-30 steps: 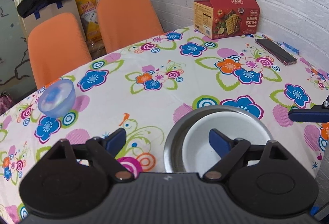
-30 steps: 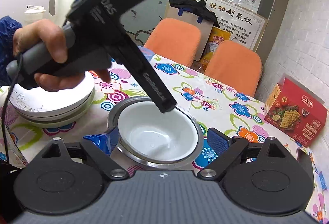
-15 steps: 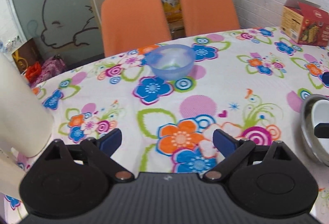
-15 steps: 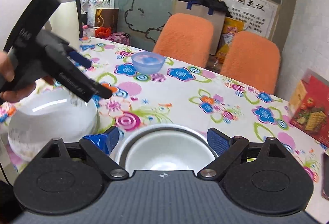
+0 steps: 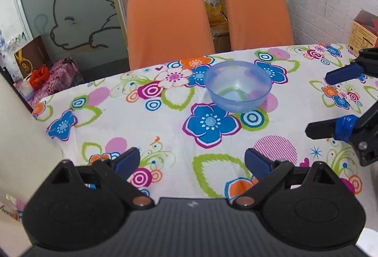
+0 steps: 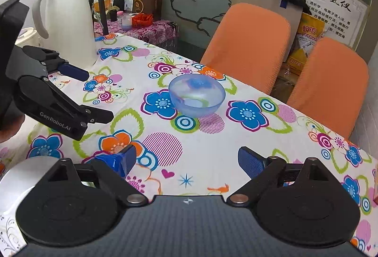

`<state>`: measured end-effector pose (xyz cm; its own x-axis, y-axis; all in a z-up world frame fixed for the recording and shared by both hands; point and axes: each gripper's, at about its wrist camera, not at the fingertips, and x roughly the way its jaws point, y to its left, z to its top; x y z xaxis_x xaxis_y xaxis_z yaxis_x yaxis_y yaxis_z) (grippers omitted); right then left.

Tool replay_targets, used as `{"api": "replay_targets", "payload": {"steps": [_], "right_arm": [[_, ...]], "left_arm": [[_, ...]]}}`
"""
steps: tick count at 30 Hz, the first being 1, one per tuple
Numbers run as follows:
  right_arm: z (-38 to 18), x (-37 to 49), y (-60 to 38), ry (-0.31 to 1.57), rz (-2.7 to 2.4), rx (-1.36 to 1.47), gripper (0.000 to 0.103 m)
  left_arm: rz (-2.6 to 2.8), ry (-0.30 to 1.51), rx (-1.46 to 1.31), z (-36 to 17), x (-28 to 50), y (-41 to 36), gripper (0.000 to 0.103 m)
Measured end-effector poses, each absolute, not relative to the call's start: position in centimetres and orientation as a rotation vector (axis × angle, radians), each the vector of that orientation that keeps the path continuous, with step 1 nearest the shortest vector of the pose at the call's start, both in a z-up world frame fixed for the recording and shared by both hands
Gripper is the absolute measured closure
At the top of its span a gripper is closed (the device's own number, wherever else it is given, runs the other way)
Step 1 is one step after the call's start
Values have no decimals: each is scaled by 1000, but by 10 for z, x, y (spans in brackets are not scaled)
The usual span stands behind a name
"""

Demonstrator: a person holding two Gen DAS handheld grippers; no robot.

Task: Organize plates and bowls
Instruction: 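Move the left gripper to the translucent blue bowl rim and close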

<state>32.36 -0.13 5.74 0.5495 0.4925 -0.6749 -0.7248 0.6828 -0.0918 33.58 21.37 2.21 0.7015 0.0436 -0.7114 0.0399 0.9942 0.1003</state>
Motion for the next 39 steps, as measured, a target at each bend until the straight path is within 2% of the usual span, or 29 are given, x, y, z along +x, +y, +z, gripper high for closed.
{"api": "replay_targets", "payload": {"steps": [8,19,27,34,39], "right_arm": [[25,387,29,745,751,-403,23],[18,407,51,684,801,-468,23],[4,421,62,678,808,-433,22],[-5,430,55,721,818,-305,20],[-8,421,53,678,813,-302,20]], "left_arm": [[-14,805,5,19,403,233,8],[-143,828,-35,4,486,218,7],[-125,861,3,-24,500,207,9],[-118,842,14,-25,499,208,13],[-114,842,10,-24,499,208,15]]}}
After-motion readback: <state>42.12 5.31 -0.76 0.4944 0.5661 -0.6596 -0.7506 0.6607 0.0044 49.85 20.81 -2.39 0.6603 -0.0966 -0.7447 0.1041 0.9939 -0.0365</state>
